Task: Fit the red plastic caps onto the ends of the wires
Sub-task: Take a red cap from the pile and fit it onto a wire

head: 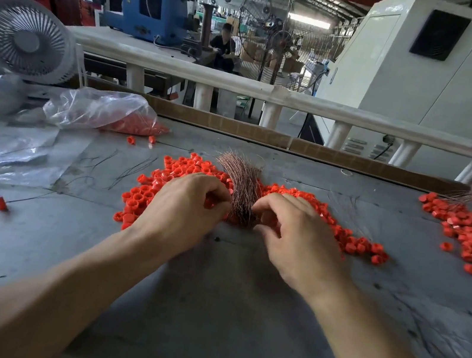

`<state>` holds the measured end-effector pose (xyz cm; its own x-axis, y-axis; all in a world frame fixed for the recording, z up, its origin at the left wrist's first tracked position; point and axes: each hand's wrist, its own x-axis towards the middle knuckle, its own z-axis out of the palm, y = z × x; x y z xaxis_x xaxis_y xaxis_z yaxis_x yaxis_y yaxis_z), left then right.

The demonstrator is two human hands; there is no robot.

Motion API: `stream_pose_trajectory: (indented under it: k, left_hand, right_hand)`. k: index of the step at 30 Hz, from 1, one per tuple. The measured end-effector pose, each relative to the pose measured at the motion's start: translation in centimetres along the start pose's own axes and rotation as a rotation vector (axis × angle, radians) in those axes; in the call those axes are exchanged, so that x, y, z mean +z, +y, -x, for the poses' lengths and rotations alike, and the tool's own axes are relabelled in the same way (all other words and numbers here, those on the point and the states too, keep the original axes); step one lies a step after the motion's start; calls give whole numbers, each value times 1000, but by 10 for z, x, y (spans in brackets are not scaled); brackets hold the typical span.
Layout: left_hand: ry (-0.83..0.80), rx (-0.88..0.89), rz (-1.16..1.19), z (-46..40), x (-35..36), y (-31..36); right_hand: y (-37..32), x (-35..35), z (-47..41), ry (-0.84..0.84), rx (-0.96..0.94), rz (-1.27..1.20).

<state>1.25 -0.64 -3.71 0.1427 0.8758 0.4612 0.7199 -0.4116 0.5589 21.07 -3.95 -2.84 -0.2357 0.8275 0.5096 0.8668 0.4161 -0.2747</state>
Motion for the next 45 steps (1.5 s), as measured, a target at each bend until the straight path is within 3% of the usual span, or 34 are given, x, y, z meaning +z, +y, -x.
stream_pose_trajectory:
  k: [12, 18, 30, 45]
  left_hand:
    - [-65, -7, 46, 2, 2, 7]
    - [-18, -27, -90, 2, -1, 3]
    - [-100, -45, -254, 3, 1, 2]
    - [114, 65, -255, 5, -13, 17]
  right_hand:
    - [-4, 7, -2, 7, -81, 17]
    - [-2, 8, -3, -13, -61, 32]
    - [-4, 10, -2, 29, -33, 3]
    - [-3, 8, -1, 51, 33, -68]
